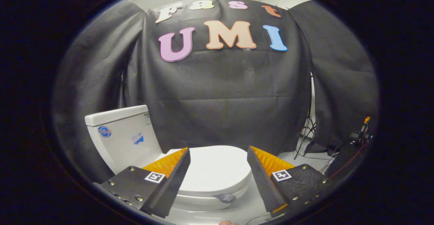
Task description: Open the toilet lid.
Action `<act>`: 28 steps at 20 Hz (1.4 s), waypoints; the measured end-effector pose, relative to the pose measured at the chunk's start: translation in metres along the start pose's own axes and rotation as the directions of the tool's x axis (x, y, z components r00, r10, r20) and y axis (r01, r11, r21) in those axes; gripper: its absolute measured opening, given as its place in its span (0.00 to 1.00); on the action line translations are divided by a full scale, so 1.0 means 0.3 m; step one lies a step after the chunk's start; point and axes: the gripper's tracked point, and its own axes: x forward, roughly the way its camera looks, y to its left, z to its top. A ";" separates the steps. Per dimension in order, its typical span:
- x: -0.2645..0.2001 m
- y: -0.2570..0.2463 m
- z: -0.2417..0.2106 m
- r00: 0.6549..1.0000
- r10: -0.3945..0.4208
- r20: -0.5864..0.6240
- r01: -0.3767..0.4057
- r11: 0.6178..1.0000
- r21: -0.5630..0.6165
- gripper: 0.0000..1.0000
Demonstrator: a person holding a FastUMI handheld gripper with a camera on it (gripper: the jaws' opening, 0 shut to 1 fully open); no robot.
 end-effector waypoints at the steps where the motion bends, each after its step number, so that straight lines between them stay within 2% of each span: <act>1: 0.000 0.001 0.004 1.000 0.002 0.001 -0.002 1.000 -0.002 0.99; 11: -0.009 0.019 -0.027 0.999 0.034 -0.030 -0.034 0.999 0.002 0.99; 21: 0.044 -0.068 -0.229 0.978 0.001 -0.210 0.045 0.976 0.214 0.98; 25: 0.080 -0.094 -0.357 0.950 0.007 -0.314 0.096 0.945 0.313 0.98; 28: 0.080 -0.114 -0.428 0.924 0.015 -0.382 0.164 0.887 0.432 0.99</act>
